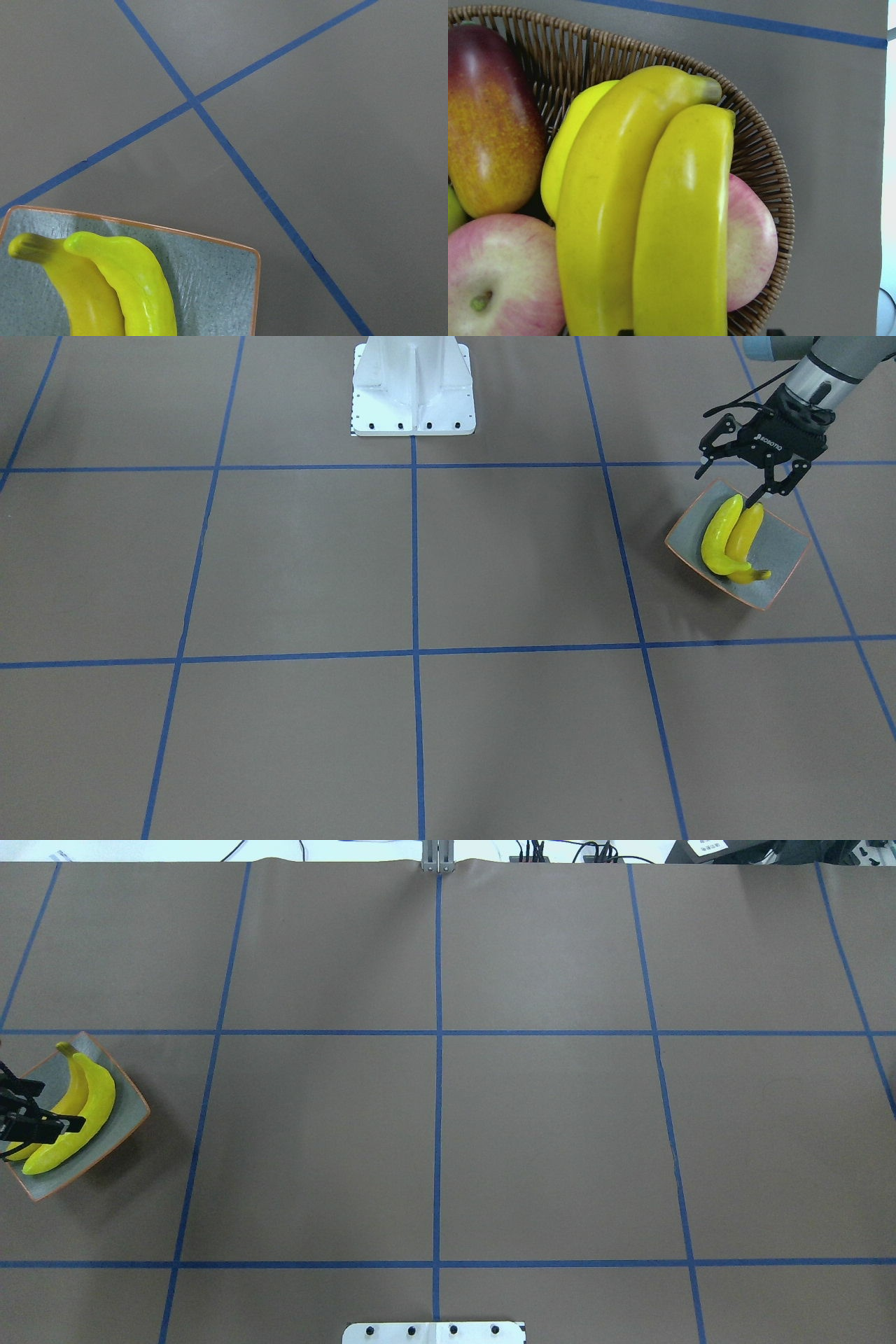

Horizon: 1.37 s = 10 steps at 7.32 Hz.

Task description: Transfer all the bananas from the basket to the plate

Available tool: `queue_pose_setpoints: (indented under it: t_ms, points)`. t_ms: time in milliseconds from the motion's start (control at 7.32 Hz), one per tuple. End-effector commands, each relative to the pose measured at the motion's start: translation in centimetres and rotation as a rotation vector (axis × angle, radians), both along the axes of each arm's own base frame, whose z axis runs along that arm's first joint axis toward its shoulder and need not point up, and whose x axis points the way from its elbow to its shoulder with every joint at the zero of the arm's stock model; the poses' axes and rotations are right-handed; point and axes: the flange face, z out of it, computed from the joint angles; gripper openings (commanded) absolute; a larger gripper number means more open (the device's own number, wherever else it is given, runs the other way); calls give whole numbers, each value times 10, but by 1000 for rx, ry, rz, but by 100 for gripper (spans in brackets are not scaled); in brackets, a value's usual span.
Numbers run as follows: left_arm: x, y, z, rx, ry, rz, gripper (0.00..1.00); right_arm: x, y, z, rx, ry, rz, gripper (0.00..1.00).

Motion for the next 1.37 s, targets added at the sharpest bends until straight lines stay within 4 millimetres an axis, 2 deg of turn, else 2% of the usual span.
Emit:
queue_pose_setpoints:
  t_ms: [0, 410, 956, 1092, 1229]
  points:
    - [0, 0, 0, 0, 1, 0, 100, 0, -3, -1, 2, -1, 1, 70]
    - [0, 0, 0, 1, 0, -1, 100, 0, -5, -2, 2, -1, 1, 62]
    - [0, 0, 0, 1, -1, -2, 100, -3, -9, -4, 4, -1, -8, 63]
    - [0, 0, 0, 0, -2, -2, 100, -5, -10, -4, 5, 1, -13, 58]
    - [0, 0, 0, 1, -1, -2, 100, -6, -11, -5, 8, 2, -16, 35]
